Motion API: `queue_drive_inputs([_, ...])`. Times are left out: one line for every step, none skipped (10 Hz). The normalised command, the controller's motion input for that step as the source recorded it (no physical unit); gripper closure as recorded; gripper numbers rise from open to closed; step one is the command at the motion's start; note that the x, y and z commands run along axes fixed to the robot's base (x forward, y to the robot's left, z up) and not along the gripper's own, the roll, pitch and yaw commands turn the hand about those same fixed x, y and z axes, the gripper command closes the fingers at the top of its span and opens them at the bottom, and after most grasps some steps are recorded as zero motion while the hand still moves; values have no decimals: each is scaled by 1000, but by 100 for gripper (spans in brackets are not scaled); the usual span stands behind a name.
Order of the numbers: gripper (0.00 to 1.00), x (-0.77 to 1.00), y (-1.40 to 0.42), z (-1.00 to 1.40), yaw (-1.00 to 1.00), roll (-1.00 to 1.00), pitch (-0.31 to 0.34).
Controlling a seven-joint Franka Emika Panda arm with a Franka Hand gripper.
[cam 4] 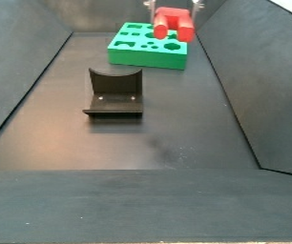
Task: Pick up the square-circle object. Move up. Place the square-circle object on the fixture. Regrasp the square-circle object. Move to above the board. Insert the square-circle object.
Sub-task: Place the square-circle object on the fixture.
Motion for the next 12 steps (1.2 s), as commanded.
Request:
queue_drive_inputs([100,1000,-127,-39,177,-88,11])
queue_drive_inputs([100,947,-80,-34,85,-91,29])
queue_drive_inputs([100,793,-50,-24,50,-80,47])
queue_drive_inputs([100,680,-33,-19,36,-67,62])
queue_drive_inputs([100,573,-24,-12,30,-63,76])
queue_drive_inputs([100,467,-18,-10,25,-59,91])
queue_drive_inputs([100,372,-12,-3,21,-56,104])
queue_drive_inputs([100,245,-9,-1,22,-59,121])
queue_drive_inputs([100,885,456,41,-32,-1000,10])
queue_drive_inputs([100,799,450,38,-40,-1000,15])
queue_drive_inputs([100,682,297,8,-53,-1000,32])
queue_drive_inputs([100,635,194,1,-55,-1000,40])
